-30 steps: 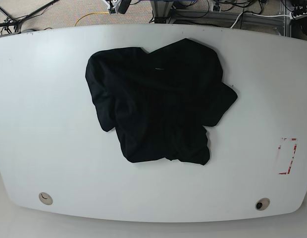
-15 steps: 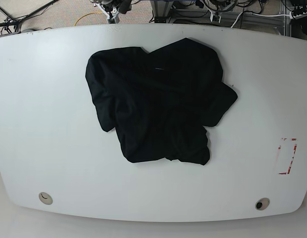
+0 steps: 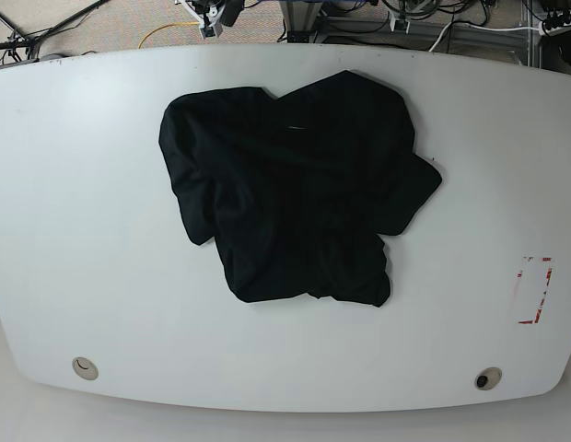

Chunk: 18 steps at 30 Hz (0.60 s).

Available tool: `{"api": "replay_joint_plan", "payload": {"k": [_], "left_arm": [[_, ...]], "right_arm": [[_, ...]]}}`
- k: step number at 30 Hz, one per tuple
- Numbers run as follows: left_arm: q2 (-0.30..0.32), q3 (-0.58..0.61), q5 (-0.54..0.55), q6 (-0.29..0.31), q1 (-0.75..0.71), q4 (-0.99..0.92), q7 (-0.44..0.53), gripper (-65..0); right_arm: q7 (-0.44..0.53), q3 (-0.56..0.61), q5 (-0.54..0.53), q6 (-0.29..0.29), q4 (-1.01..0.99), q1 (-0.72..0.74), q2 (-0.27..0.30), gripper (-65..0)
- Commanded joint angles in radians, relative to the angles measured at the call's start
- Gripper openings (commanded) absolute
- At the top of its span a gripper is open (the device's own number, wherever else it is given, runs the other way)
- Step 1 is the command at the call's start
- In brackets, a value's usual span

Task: Fold the T-shirt properly

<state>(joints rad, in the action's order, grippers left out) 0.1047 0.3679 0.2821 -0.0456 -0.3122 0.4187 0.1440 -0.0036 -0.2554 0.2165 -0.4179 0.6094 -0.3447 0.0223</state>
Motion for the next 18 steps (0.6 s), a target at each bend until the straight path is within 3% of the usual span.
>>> {"api": "replay_joint_plan", "payload": {"k": [1,10,18], "left_arm": [[0.019,0.000,-0.001,0.000,-0.044,0.072,0.004,-21.0],[0.099,-0.002,0.001,-0.003,-0.186,0.335,-0.001,-21.0],[0.181,-0.004,0.001,-0.098,-0.328,0.561,-0.001,-21.0]], "right_arm": [[0.000,-0.002,-0.002,-0.006,0.073,-0.054,0.005,-45.5],[-0.086,-0.002,-0.002,-0.009,0.360,-0.195,-0.023,-45.5],[-0.146,-0.002,-0.004,-0.012,0.642,-0.336,-0.049,-45.5]]}}
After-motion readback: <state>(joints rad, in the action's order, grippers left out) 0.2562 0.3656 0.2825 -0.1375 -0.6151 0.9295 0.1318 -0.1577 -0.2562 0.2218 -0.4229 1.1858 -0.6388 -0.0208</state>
